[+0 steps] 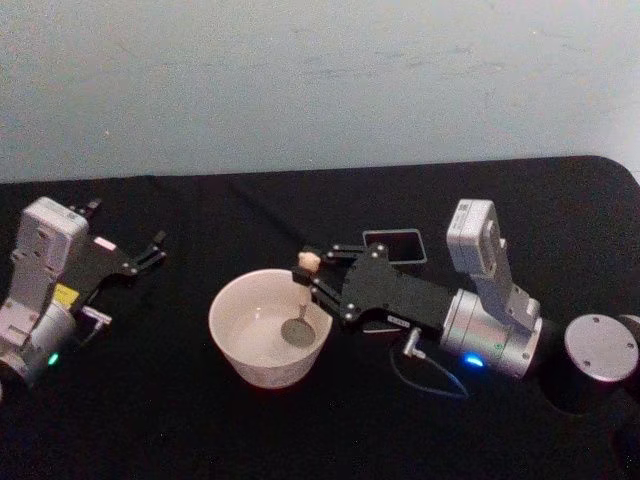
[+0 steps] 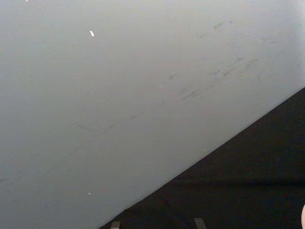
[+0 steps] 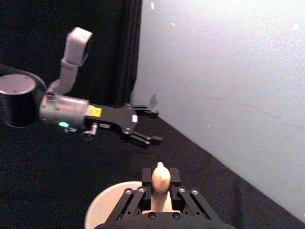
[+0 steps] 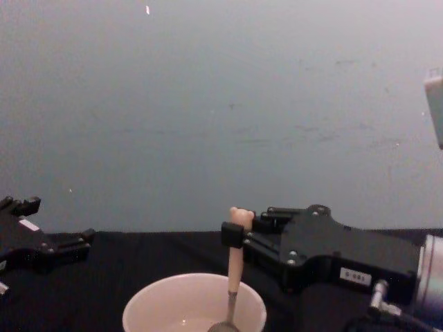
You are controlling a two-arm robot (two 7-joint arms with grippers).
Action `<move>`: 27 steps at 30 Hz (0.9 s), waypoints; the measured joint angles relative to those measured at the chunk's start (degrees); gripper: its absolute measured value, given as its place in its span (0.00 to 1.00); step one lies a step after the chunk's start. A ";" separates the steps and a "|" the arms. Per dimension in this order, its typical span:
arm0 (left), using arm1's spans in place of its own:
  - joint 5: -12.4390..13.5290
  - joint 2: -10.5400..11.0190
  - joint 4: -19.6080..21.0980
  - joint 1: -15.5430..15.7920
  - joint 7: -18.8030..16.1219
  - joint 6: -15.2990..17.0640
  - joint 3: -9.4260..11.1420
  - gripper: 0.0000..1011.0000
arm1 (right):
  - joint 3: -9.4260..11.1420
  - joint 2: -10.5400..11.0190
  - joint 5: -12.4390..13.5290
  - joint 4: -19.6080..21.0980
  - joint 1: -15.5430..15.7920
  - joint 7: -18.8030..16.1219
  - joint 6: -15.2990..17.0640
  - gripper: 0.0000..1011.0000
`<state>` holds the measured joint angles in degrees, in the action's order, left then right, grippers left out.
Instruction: Pick up the stirring spoon with one hand, stir inside the cup, then place it back in its original position.
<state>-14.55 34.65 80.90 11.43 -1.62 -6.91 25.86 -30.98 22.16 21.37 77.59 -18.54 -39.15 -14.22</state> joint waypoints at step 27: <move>0.00 0.00 0.00 0.00 0.00 0.00 0.00 0.99 | -3.72 -4.08 -0.11 -3.47 -3.73 -0.65 0.24 0.21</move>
<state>-14.55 34.65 80.90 11.43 -1.62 -6.90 25.86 -34.70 18.08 21.25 74.12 -22.27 -39.80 -13.98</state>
